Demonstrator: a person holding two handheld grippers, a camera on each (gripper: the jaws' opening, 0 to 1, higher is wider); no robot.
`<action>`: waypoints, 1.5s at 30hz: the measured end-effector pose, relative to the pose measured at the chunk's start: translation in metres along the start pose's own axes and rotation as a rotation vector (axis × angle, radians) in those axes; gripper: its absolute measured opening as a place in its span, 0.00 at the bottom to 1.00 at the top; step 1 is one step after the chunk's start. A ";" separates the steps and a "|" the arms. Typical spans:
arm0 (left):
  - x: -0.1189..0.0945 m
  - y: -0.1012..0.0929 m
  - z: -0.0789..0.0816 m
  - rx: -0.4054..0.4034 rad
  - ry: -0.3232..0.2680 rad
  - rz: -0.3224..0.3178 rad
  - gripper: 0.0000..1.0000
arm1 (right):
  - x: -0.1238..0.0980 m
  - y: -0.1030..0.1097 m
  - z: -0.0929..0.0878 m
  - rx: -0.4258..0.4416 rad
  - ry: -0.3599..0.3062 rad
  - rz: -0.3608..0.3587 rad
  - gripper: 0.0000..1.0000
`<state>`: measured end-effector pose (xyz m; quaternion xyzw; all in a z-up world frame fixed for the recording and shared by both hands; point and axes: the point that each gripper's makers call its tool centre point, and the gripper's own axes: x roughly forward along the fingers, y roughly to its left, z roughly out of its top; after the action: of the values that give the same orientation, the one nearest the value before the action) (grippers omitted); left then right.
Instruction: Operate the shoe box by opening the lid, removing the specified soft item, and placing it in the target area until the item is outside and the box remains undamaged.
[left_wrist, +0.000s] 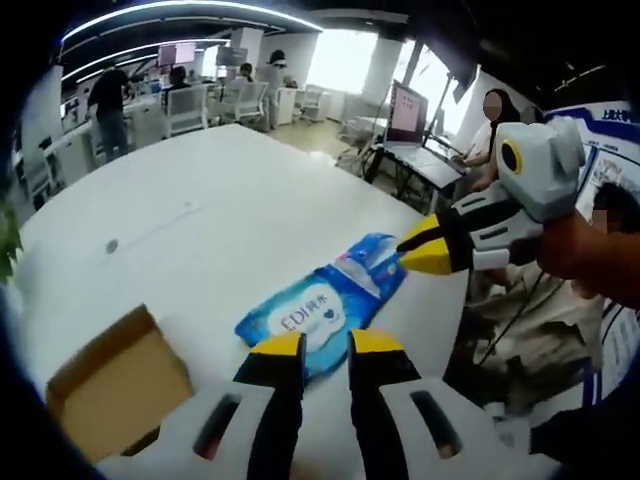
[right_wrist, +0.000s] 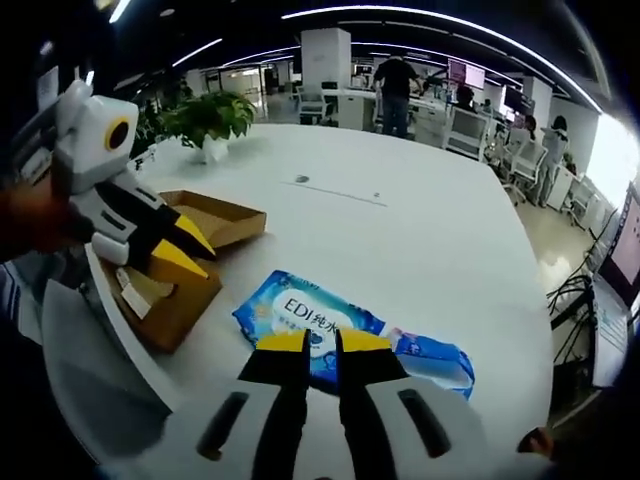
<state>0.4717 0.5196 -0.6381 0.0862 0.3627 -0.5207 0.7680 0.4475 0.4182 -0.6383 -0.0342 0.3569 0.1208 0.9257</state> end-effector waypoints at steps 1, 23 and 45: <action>-0.003 0.002 -0.001 -0.004 0.000 0.003 0.14 | 0.002 0.004 0.002 -0.005 -0.001 0.004 0.08; -0.064 0.051 -0.035 -0.082 -0.034 0.083 0.13 | 0.030 0.080 0.034 -0.074 -0.006 0.090 0.08; -0.119 0.097 -0.076 -0.154 -0.040 0.163 0.13 | 0.058 0.157 0.054 -0.137 0.003 0.189 0.08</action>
<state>0.4971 0.6887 -0.6399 0.0457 0.3781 -0.4285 0.8194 0.4855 0.5896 -0.6329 -0.0638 0.3506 0.2314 0.9052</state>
